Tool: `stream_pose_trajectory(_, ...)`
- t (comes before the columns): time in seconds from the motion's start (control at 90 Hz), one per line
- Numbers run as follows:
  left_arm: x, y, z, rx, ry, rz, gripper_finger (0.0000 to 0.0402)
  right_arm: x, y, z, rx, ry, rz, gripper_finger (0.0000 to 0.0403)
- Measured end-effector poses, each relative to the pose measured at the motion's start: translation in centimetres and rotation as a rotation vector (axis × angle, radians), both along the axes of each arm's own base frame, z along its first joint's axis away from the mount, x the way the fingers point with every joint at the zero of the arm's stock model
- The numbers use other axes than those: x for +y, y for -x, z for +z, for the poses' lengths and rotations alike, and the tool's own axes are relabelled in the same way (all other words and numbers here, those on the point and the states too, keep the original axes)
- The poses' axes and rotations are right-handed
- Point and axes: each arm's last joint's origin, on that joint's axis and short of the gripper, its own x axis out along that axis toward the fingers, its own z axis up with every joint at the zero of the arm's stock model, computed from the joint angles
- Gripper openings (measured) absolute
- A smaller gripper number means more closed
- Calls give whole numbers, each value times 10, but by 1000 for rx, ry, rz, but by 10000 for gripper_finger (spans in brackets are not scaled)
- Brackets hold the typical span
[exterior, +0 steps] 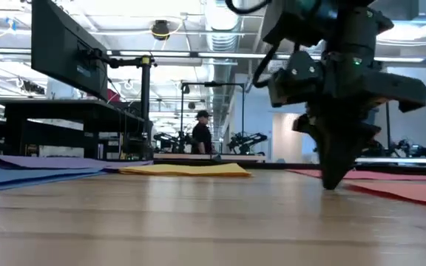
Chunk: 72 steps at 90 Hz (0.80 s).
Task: Organize paper
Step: Stack the orange paper on top of the orange paper
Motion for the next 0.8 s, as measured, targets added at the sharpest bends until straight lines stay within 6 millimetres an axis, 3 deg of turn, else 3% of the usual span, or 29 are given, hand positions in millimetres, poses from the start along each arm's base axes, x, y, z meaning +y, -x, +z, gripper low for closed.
stream_pose_trajectory(0.322, 0, 0, 0, -9, -20, -3, 0, -6, 12, -1, 125, 23, -93, 0)
stream_pose_trajectory(0.589, 0, 0, 0, -8, -27, -16, 0, -17, 4, 5, 130, 5, -168, 0)
stream_pose_trajectory(0.8, 0, 0, 0, -7, -27, -16, 0, -24, -2, 25, 79, 13, -201, 0)
